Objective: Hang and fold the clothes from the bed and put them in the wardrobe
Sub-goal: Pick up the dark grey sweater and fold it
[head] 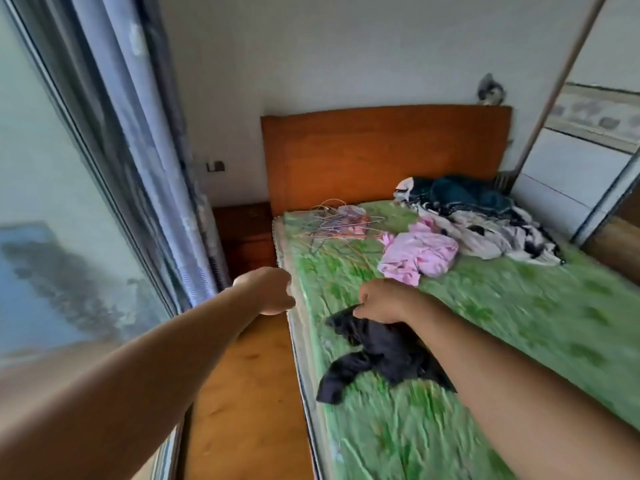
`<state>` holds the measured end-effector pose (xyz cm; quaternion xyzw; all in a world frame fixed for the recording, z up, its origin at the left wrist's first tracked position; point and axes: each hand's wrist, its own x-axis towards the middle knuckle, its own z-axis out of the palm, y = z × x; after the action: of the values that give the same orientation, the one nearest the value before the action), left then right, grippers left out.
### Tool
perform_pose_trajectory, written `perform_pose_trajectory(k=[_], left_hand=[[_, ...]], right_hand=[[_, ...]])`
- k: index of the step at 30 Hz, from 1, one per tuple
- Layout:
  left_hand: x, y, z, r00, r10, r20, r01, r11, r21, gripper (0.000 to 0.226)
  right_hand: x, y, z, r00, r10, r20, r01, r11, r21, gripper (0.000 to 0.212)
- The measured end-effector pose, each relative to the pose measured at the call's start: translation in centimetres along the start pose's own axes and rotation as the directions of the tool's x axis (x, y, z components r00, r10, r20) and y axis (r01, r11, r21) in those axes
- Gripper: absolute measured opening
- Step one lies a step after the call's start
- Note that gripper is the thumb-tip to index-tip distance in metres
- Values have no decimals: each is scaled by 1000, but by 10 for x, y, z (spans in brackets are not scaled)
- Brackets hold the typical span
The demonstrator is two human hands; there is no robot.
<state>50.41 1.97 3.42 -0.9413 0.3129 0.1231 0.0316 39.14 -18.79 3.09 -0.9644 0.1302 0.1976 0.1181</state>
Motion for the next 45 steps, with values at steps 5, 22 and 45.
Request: perform_pose_trajectory(k=[5, 22, 45], left_hand=[[92, 55, -15, 987, 151, 48, -153, 987, 40, 51], [360, 214, 38, 682, 653, 330, -720, 679, 145, 57], [426, 273, 351, 468, 556, 687, -826, 552, 115, 53]], right_hand=[[19, 80, -16, 984, 176, -16, -174, 982, 74, 24], [131, 220, 20, 744, 648, 163, -660, 674, 332, 16], [251, 297, 281, 605, 666, 437, -773, 360, 522, 54]])
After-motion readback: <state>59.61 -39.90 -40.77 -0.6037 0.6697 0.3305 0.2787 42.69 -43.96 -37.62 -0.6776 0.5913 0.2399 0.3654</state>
